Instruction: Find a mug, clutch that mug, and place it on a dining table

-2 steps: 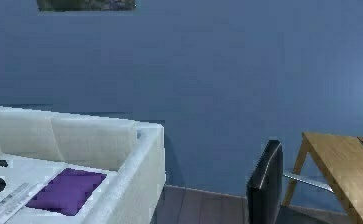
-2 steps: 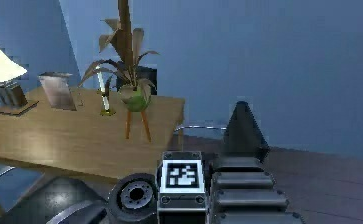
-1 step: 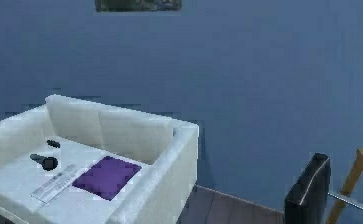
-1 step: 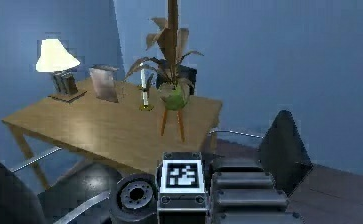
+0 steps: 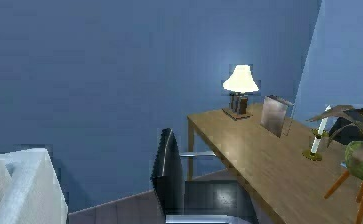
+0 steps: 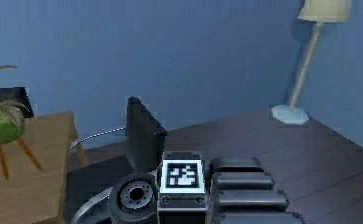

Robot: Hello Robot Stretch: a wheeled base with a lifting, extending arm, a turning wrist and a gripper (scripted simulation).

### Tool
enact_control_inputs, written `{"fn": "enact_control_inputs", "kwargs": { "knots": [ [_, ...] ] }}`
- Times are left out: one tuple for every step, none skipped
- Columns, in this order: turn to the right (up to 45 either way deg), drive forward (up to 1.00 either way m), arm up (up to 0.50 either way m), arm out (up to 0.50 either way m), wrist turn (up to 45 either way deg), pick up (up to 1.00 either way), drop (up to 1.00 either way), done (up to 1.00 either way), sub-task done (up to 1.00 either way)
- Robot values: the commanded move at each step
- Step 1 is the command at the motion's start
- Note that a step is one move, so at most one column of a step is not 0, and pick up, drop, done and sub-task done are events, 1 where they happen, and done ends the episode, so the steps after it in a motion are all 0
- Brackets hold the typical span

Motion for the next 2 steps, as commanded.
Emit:
{"fn": "enact_control_inputs", "kwargs": {
  "knots": [
    [30.0,0.00,0.00,0.00,0.0,0.00,0.00,0.00,0.00],
    [0.0,0.25,0.00,0.00,0.0,0.00,0.00,0.00,0.00]
  ]
}}
